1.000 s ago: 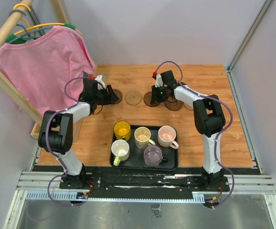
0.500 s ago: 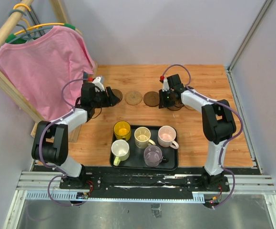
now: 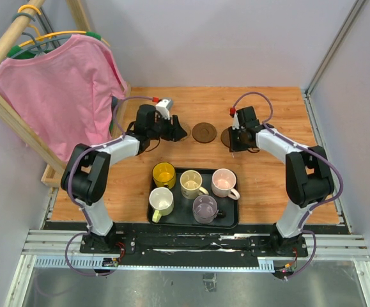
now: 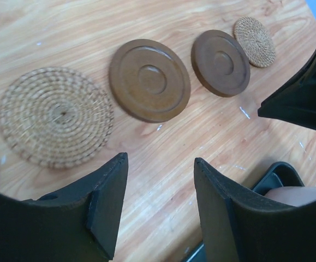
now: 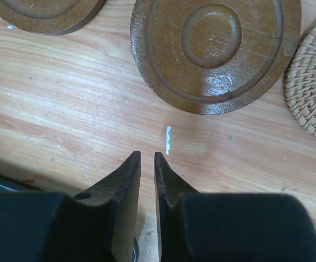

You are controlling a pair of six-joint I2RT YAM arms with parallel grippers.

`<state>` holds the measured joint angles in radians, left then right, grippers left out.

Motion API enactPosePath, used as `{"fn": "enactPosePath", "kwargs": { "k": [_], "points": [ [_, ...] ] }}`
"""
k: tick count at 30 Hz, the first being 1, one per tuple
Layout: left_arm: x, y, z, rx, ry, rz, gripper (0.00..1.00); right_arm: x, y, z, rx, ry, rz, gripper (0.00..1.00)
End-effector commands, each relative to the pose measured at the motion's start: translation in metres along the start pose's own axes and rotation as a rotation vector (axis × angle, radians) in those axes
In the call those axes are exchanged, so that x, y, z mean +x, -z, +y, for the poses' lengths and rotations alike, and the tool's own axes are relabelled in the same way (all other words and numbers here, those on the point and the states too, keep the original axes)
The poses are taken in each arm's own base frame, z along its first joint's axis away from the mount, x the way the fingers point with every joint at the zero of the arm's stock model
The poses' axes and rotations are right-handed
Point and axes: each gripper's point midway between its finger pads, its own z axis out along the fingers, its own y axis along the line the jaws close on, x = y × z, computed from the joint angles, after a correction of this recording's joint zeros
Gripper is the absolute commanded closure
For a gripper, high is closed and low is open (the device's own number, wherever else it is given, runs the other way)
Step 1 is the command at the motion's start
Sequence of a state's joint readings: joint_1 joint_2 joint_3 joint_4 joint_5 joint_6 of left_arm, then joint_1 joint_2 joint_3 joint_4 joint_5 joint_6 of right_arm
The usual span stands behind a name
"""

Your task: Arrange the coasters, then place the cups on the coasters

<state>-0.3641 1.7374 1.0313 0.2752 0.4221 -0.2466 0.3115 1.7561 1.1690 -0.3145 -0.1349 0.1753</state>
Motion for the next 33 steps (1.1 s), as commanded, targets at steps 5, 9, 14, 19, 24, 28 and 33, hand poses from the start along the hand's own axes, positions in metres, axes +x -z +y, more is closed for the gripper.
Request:
{"fn": "enactPosePath", "kwargs": {
  "k": [5, 9, 14, 19, 24, 28, 33],
  "points": [
    [0.007, -0.043, -0.026, 0.088, -0.032, 0.066, 0.44, 0.019, 0.001, -0.045, 0.119, -0.093, 0.06, 0.82],
    [0.014, -0.054, -0.029, 0.093, -0.034, 0.095, 0.44, 0.022, -0.006, -0.051, 0.12, -0.11, 0.083, 0.82],
    [0.024, -0.058, -0.028, 0.083, -0.028, 0.119, 0.44, 0.022, -0.016, -0.048, 0.086, -0.12, 0.101, 0.82],
    [0.033, -0.06, -0.029, 0.082, -0.023, 0.146, 0.44, 0.025, -0.025, -0.044, 0.059, -0.132, 0.122, 0.82],
    [0.045, -0.064, -0.031, 0.085, -0.021, 0.176, 0.44, 0.025, -0.036, -0.043, 0.049, -0.137, 0.134, 0.81],
    [0.05, -0.068, -0.031, 0.083, -0.018, 0.187, 0.44, 0.019, -0.046, -0.042, 0.036, -0.142, 0.137, 0.81],
    [0.055, -0.07, -0.027, 0.073, -0.019, 0.199, 0.44, 0.013, -0.052, -0.043, 0.034, -0.142, 0.138, 0.81]
  ]
}}
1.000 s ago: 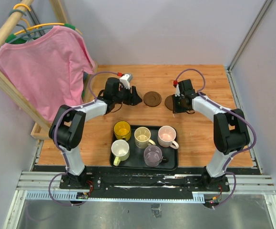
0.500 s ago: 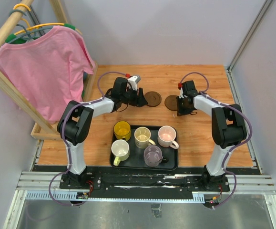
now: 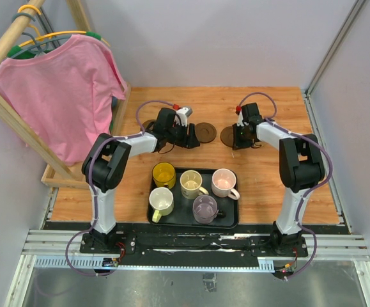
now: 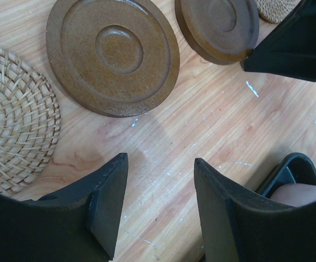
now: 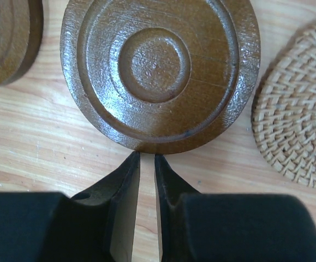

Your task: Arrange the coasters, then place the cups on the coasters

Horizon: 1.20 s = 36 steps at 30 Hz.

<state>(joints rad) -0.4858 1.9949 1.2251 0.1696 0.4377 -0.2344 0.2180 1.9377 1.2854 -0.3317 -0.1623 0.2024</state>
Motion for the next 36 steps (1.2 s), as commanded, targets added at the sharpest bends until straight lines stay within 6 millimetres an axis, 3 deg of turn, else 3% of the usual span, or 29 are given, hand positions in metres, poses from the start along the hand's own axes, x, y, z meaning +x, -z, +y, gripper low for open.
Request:
{"fn": "enactPosePath", "kwargs": {
  "k": [1, 12, 18, 23, 36],
  "points": [
    [-0.005, -0.005, -0.002, 0.002, -0.023, -0.003, 0.44, 0.014, -0.018, -0.006, 0.007, -0.023, 0.071, 0.81],
    [0.0, -0.013, 0.005, -0.01, -0.02, 0.016, 0.44, 0.003, -0.024, -0.005, 0.006, -0.028, 0.07, 0.81],
    [-0.002, -0.022, 0.004, 0.007, -0.024, 0.029, 0.44, 0.012, -0.01, -0.009, 0.028, -0.029, 0.068, 0.81],
    [0.002, -0.028, -0.006, 0.043, -0.035, 0.049, 0.45, 0.017, 0.015, -0.016, 0.079, -0.023, 0.044, 0.81],
    [0.012, -0.045, -0.005, 0.058, -0.02, 0.085, 0.44, 0.024, 0.052, -0.052, 0.138, -0.155, 0.005, 0.8]
  ]
}}
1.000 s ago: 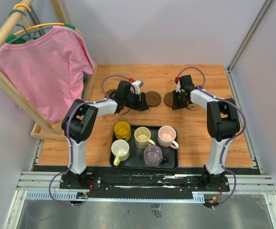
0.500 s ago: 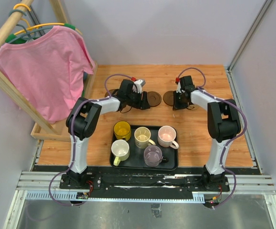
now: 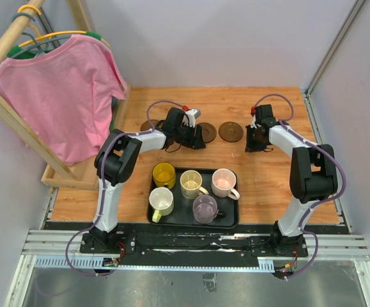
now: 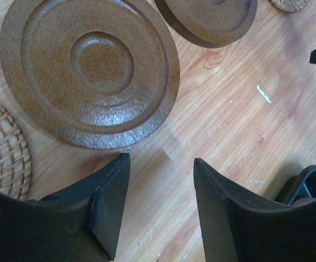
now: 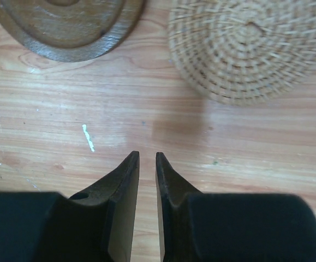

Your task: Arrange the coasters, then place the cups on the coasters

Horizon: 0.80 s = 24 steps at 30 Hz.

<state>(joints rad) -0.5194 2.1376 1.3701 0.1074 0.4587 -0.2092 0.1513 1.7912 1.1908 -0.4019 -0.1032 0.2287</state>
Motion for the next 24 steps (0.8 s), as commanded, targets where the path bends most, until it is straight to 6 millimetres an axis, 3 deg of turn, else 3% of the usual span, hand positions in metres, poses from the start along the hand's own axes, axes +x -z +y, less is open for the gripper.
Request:
{"fn": "enactPosePath", "kwargs": {
  "k": [1, 14, 24],
  "points": [
    [-0.001, -0.01, -0.002, 0.026, -0.002, 0.012, 0.44, 0.007, 0.011, -0.024, 0.055, -0.075, 0.009, 0.8],
    [-0.008, -0.022, 0.005, 0.008, 0.003, 0.015, 0.43, 0.017, 0.002, -0.047, 0.096, -0.13, 0.049, 0.8],
    [-0.006, -0.005, -0.002, 0.004, -0.001, 0.014, 0.43, 0.013, -0.016, -0.056, 0.087, -0.164, 0.062, 0.8]
  ]
}}
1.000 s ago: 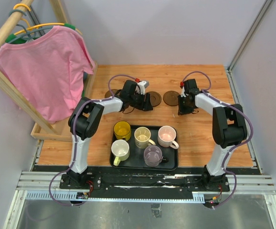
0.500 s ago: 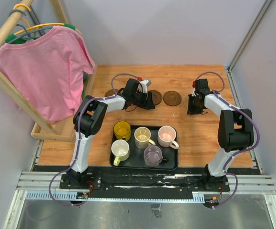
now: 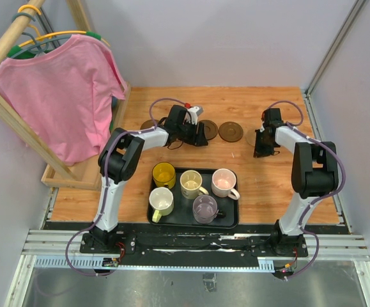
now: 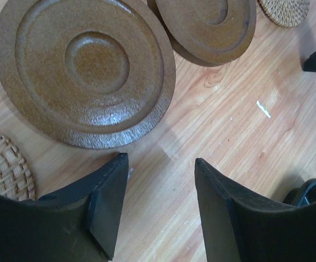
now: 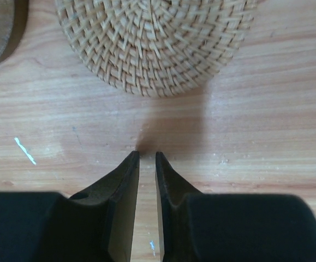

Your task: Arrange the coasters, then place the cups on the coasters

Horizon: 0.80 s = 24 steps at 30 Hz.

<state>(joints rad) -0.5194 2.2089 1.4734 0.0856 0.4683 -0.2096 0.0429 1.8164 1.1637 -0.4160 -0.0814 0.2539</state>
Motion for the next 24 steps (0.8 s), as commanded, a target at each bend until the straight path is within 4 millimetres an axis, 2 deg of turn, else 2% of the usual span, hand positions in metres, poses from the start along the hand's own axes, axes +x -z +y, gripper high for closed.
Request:
{"fn": "enactPosePath", "kwargs": {
  "k": [1, 11, 13, 24],
  "points": [
    [0.005, 0.013, -0.006, -0.009, -0.001, 0.015, 0.43, -0.004, -0.012, -0.007, 0.006, -0.042, 0.018, 0.8],
    [-0.009, 0.035, -0.02, -0.003, -0.017, -0.028, 0.43, -0.021, -0.033, -0.011, -0.004, -0.064, 0.022, 0.81],
    [-0.012, 0.037, -0.021, -0.01, -0.025, -0.036, 0.43, -0.019, -0.04, -0.014, 0.001, -0.07, 0.037, 0.8],
    [-0.018, 0.043, -0.021, -0.03, -0.035, -0.045, 0.43, -0.027, -0.046, -0.016, -0.025, -0.082, 0.029, 0.81]
  ]
}}
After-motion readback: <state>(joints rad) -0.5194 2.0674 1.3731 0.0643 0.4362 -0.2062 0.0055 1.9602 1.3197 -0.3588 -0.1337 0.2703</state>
